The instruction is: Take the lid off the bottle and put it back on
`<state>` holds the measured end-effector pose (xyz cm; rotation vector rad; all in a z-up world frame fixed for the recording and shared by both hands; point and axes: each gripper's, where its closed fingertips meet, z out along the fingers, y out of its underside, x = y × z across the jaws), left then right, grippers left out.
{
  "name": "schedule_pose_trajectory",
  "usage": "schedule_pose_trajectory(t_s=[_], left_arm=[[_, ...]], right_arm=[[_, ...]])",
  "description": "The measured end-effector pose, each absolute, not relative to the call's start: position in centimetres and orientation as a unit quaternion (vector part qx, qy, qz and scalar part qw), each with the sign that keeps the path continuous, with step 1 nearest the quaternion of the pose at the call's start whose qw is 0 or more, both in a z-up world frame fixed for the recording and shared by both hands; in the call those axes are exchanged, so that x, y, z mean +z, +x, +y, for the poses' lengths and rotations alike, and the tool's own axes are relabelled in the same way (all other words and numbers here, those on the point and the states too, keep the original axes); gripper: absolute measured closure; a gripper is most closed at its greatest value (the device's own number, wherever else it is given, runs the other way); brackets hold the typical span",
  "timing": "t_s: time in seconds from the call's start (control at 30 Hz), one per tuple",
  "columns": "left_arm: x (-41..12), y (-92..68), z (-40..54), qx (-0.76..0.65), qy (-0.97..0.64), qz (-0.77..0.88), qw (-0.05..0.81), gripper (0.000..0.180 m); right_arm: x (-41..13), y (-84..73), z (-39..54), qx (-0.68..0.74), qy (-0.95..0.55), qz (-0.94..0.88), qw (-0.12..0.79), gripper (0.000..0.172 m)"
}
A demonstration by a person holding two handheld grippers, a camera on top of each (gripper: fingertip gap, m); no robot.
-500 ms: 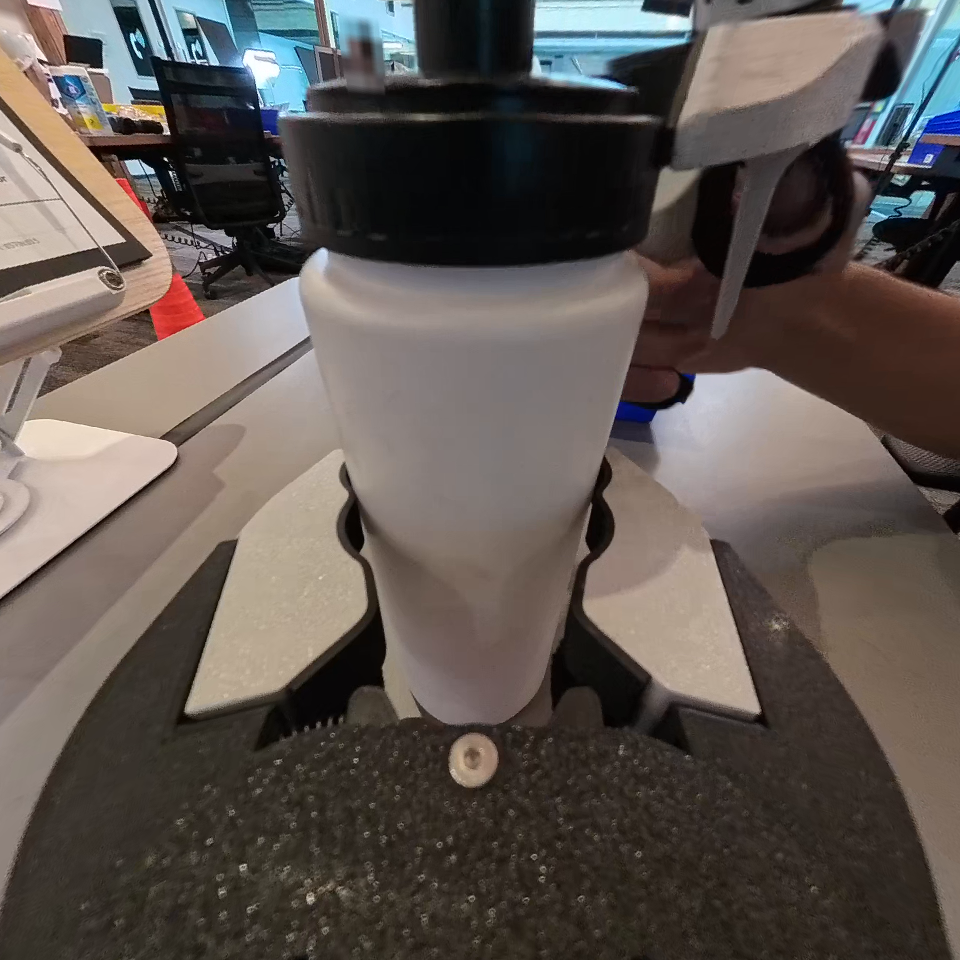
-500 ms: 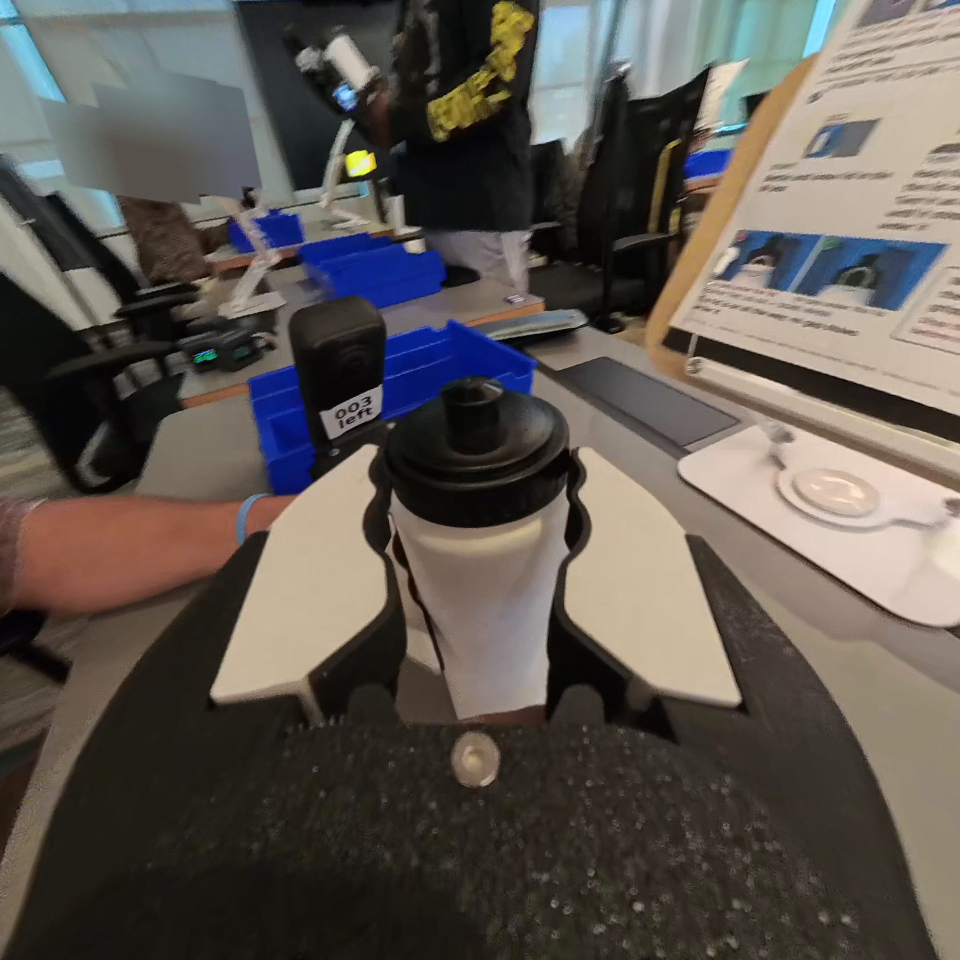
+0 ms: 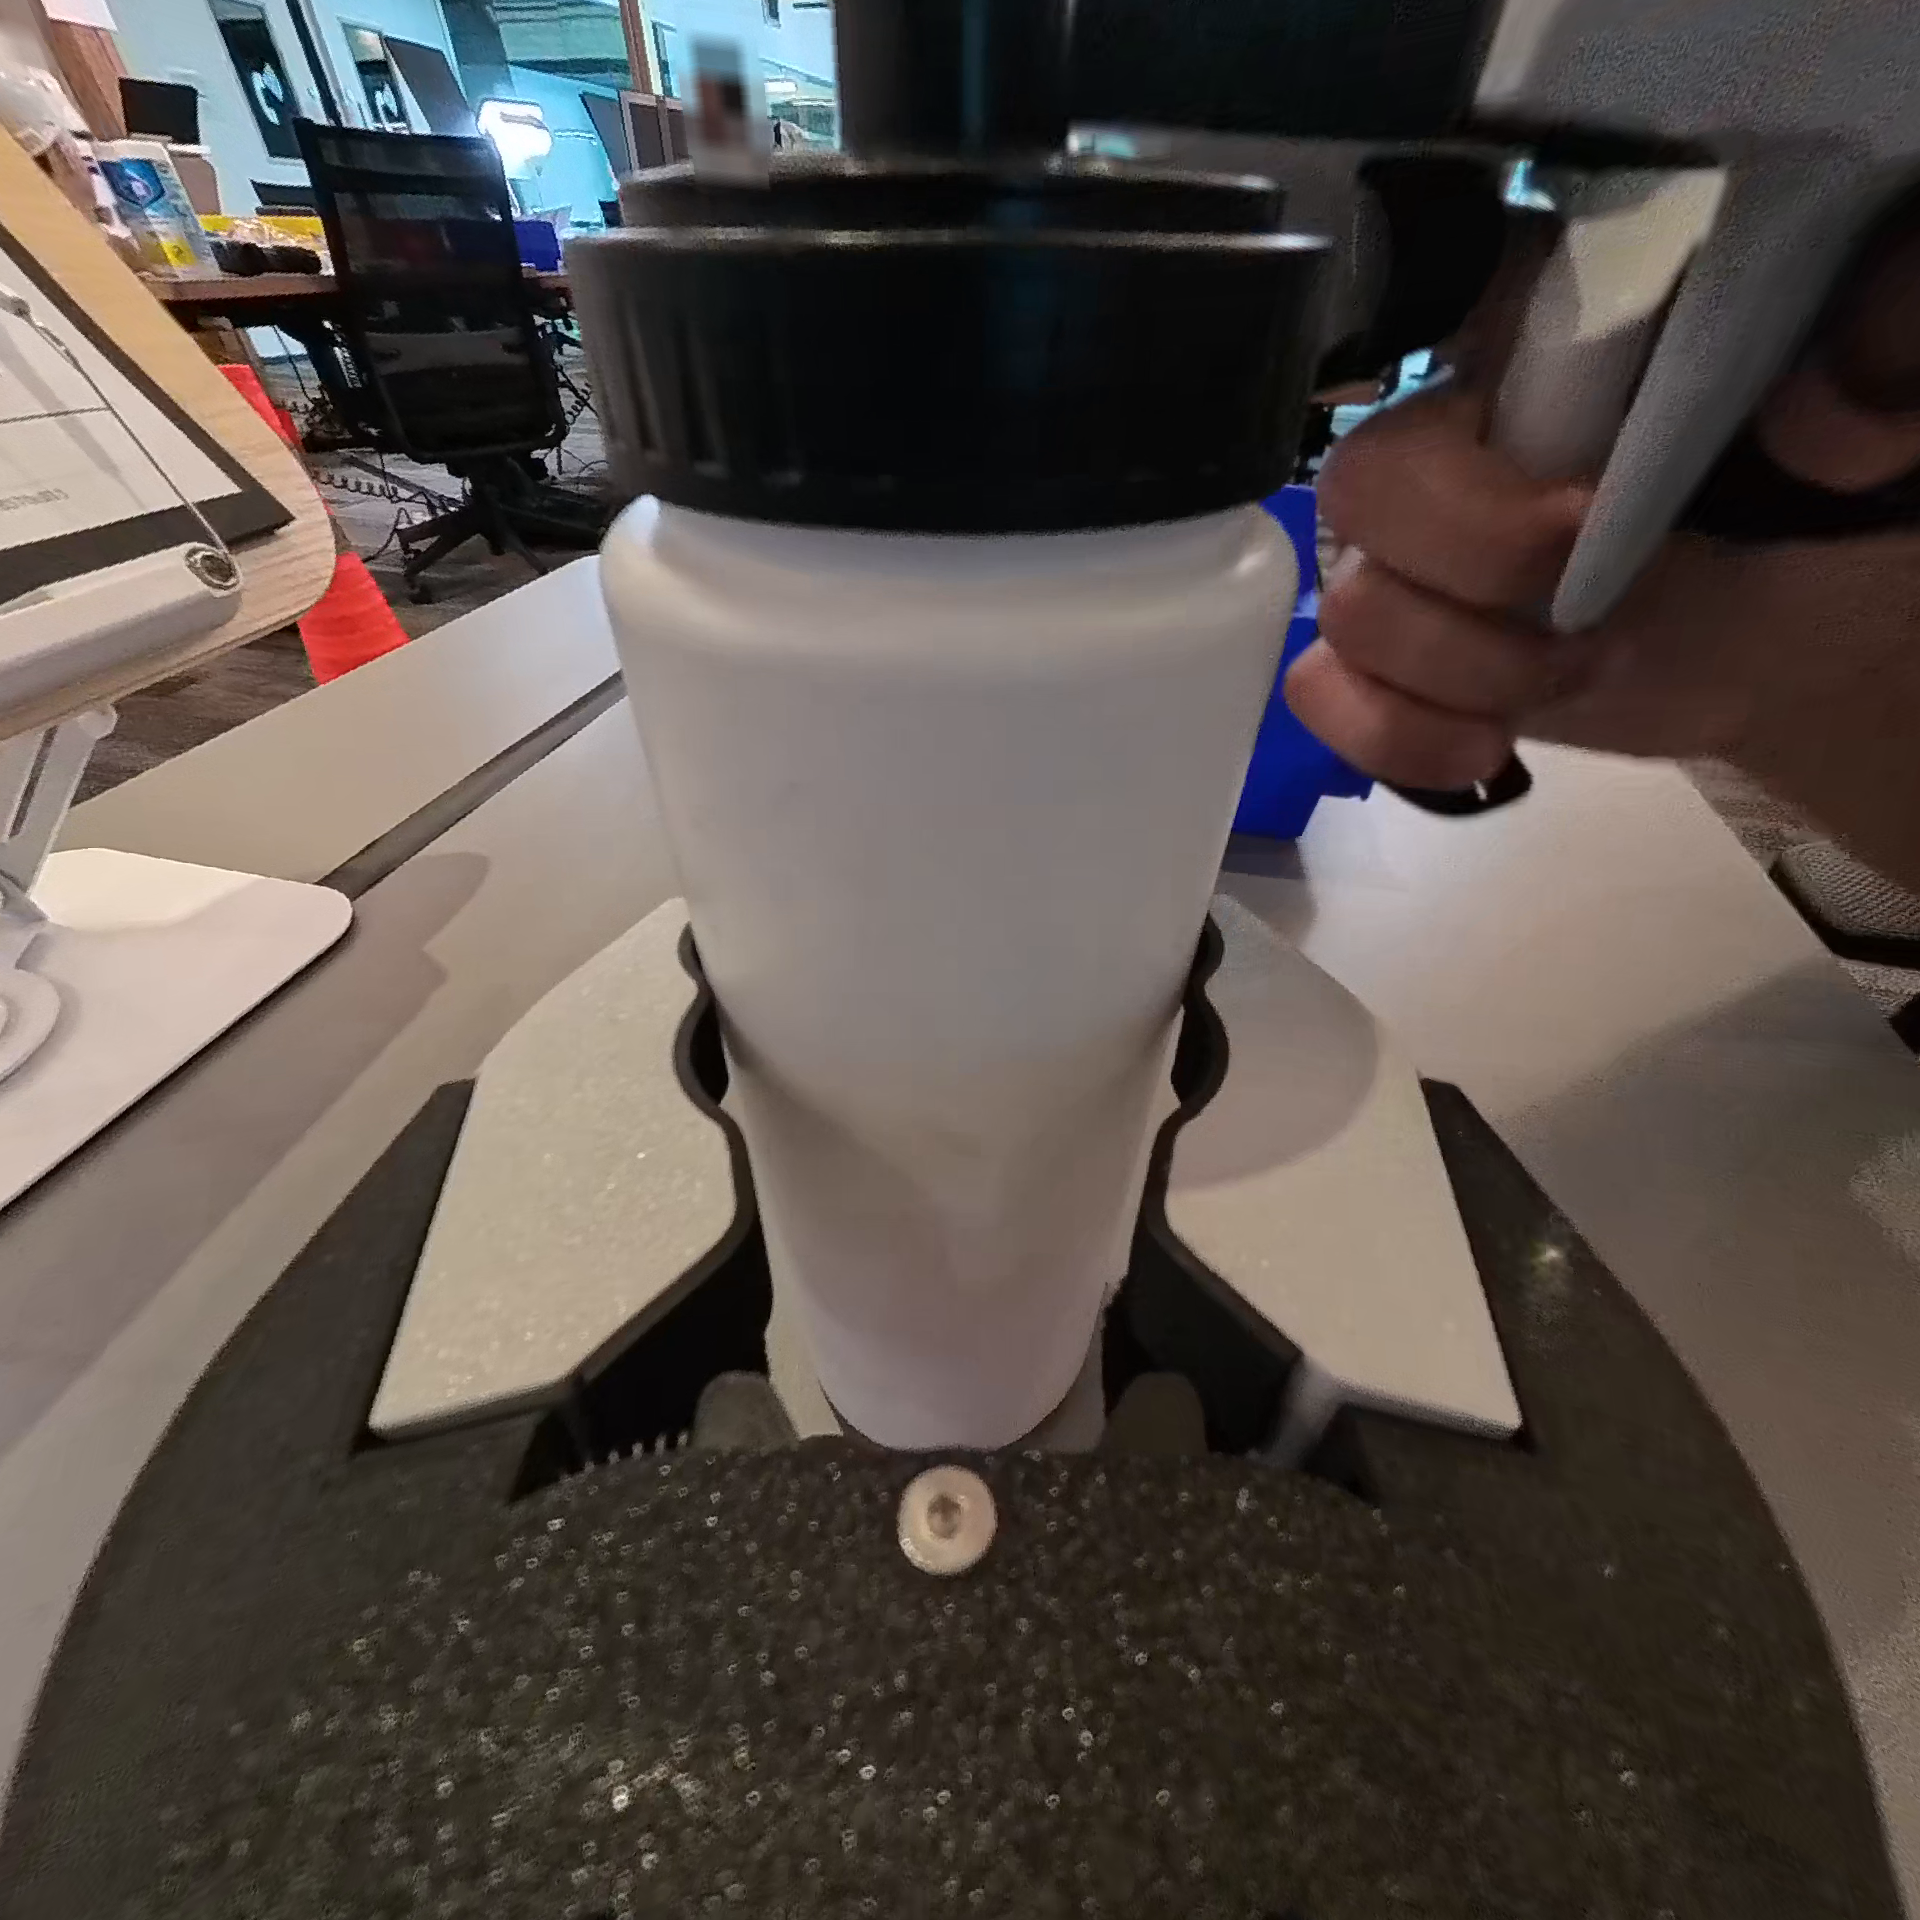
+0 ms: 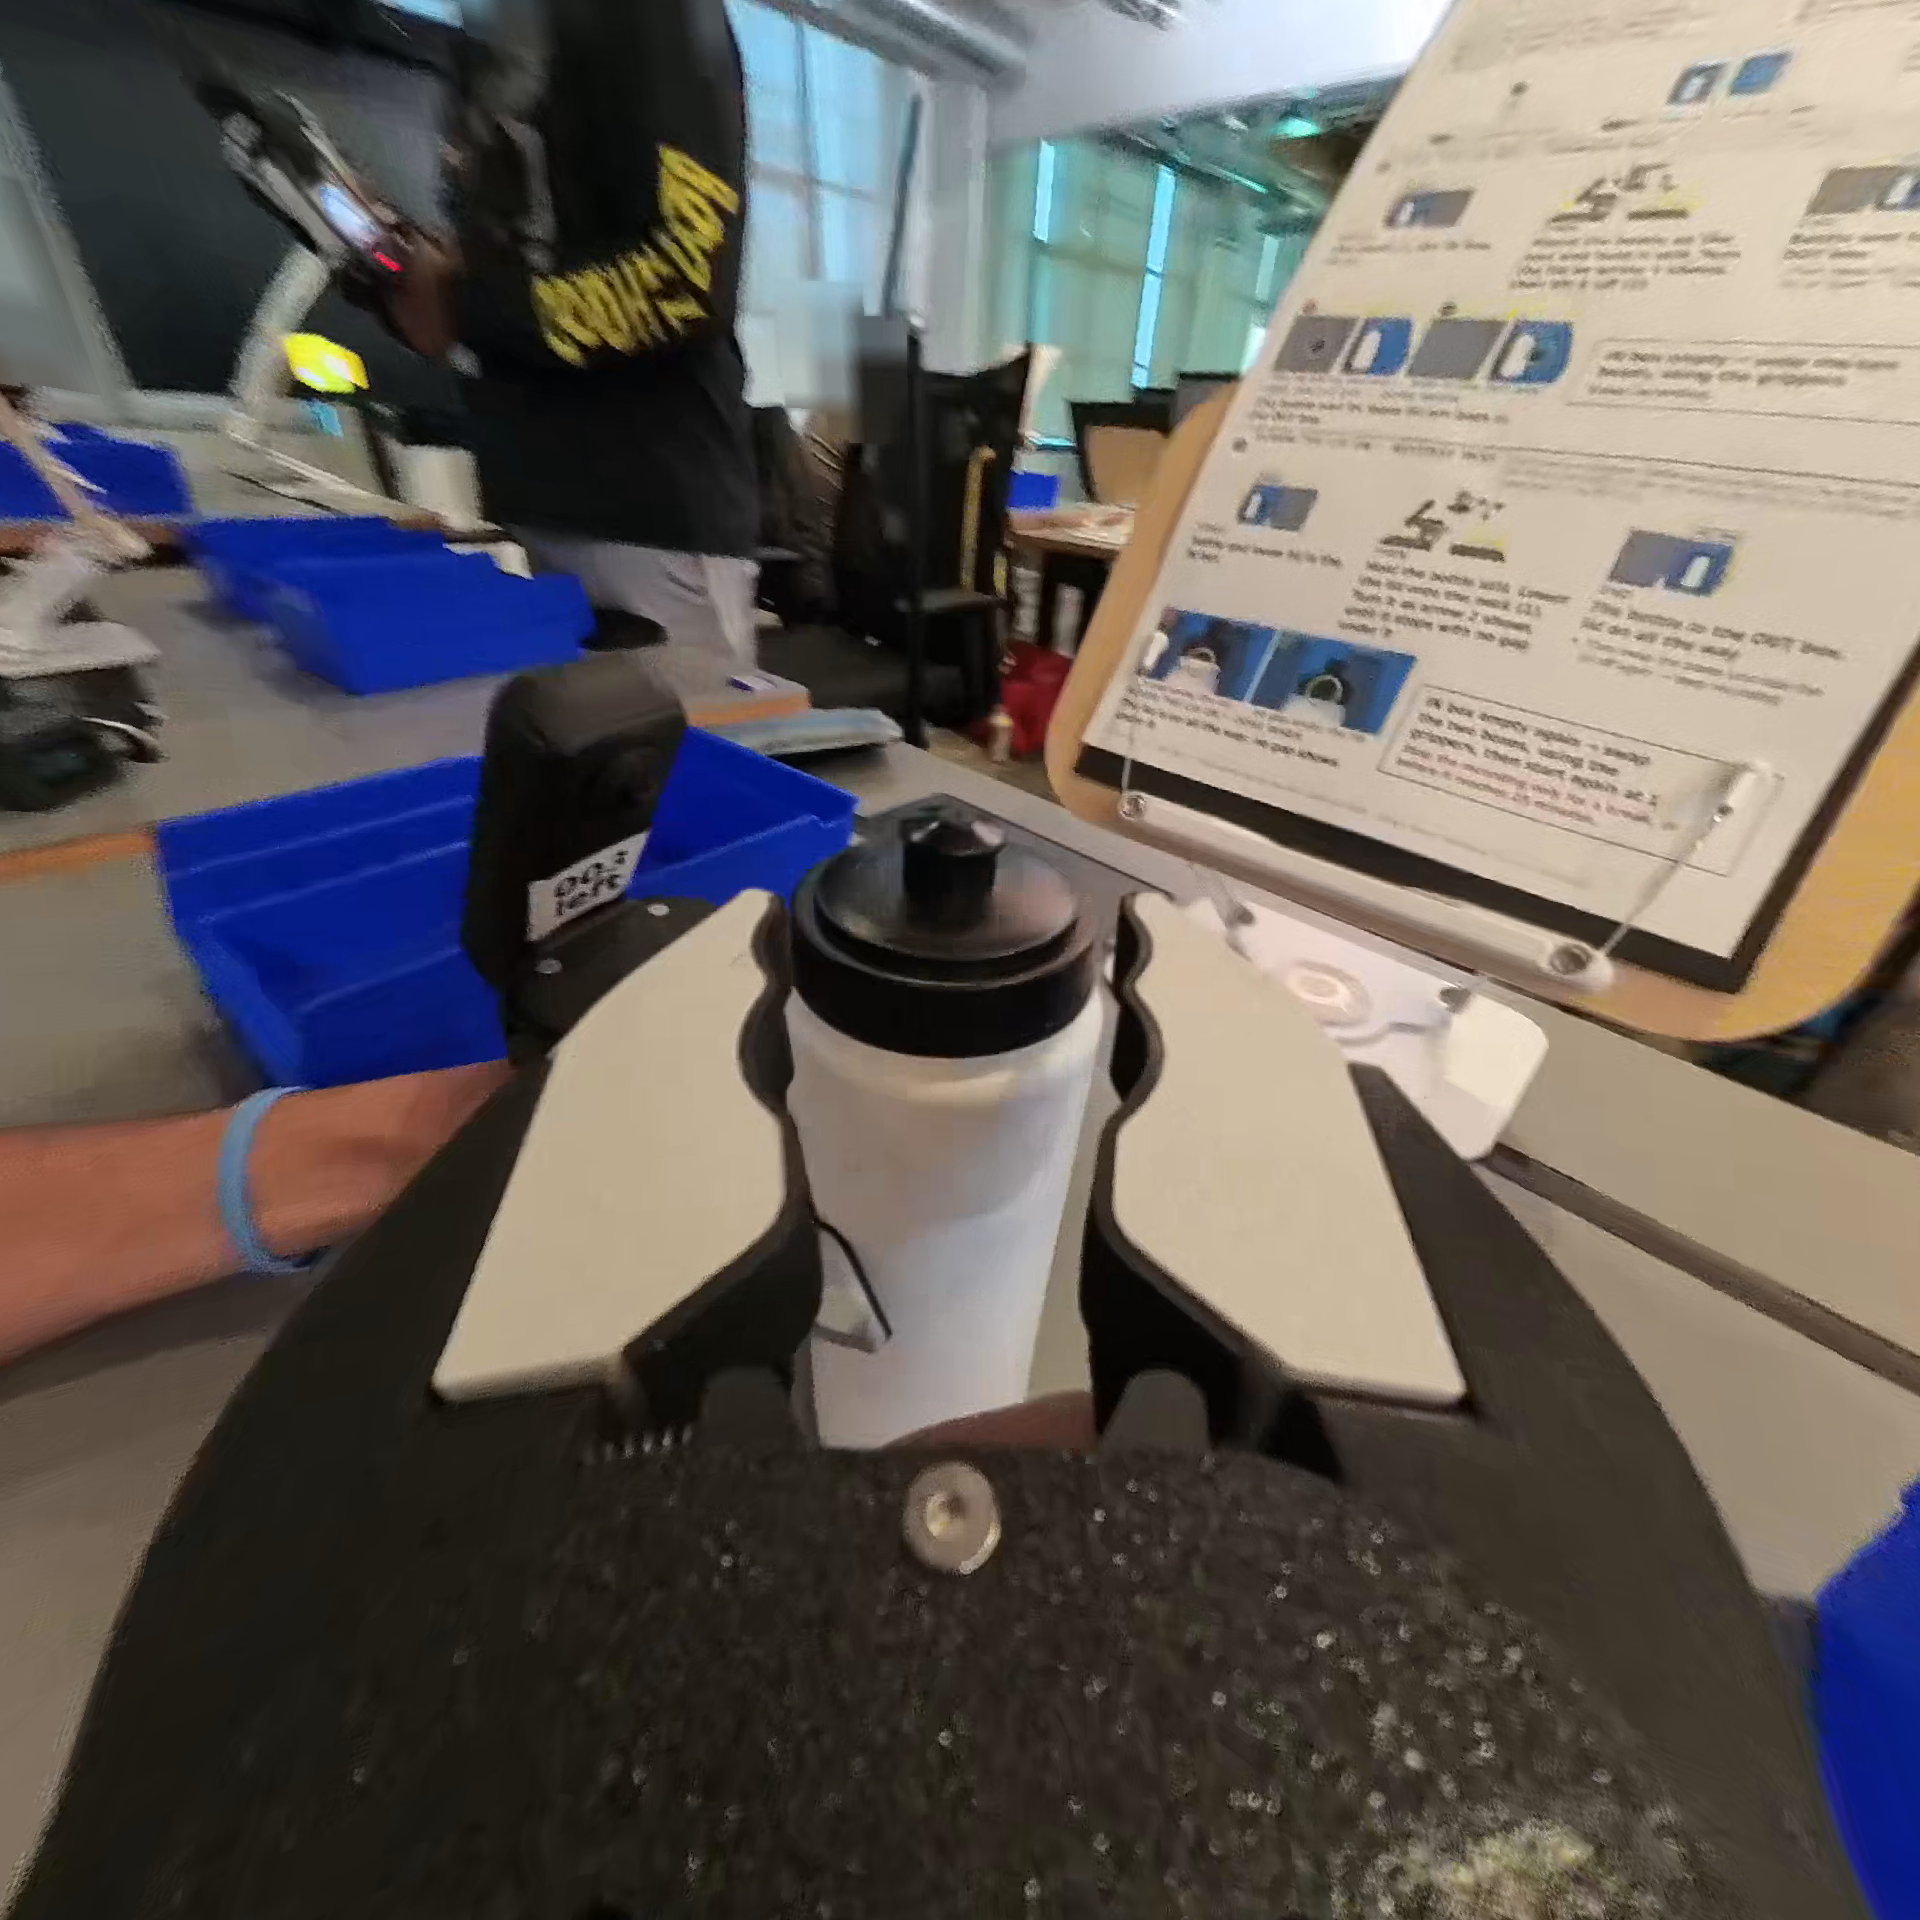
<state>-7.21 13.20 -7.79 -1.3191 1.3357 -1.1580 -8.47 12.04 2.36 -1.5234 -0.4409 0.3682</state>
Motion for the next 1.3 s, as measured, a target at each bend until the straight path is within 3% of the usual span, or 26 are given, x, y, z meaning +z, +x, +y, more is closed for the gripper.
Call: schedule_pose_trajectory(t_s=[0.07, 0.17, 0.37, 0.57, 0.73, 0.97, 1.1, 1.23, 1.3], left_arm=[[-7.8, -7.2, 13.3, -0.471, -0.534, 0.539, 0.450, 0.096], [-7.8, -7.3, 13.4, -0.475, -0.534, 0.537, 0.448, 0.096], [-7.8, -7.3, 13.3, -0.477, -0.533, 0.537, 0.448, 0.096], [-7.8, -7.3, 13.3, -0.474, -0.534, 0.538, 0.448, 0.096], [-7.8, -7.3, 13.2, -0.473, -0.533, 0.540, 0.449, 0.096], [-7.7, -7.5, 13.5, -0.482, -0.535, 0.533, 0.445, 0.096], [-7.7, -7.5, 13.4, -0.483, -0.532, 0.534, 0.445, 0.096], [-7.8, -7.4, 13.3, -0.475, -0.533, 0.539, 0.447, 0.096], [-7.8, -7.4, 13.2, -0.471, -0.533, 0.542, 0.448, 0.096]], right_arm=[[3.0, -8.2, 11.0, 0.249, -0.666, -0.243, 0.660, 0.114], [2.4, -7.4, 10.5, 0.346, -0.684, -0.290, 0.573, 0.102], [0.5, -8.5, 12.3, 0.355, -0.687, -0.358, 0.523, 0.087], [0.2, -10.2, 14.0, 0.333, -0.677, -0.348, 0.557, 0.104], [0.3, -10.1, 13.9, 0.304, -0.688, -0.285, 0.594, 0.104], [0.4, -10.2, 14.6, 0.153, -0.708, -0.141, 0.675, 0.104], [0.0, -10.2, 14.6, 0.071, -0.735, -0.132, 0.661, 0.103], [1.5, -9.2, 13.0, 0.115, -0.716, -0.200, 0.659, 0.097], [1.5, -8.1, 12.5, 0.165, -0.738, -0.236, 0.611, 0.091]])
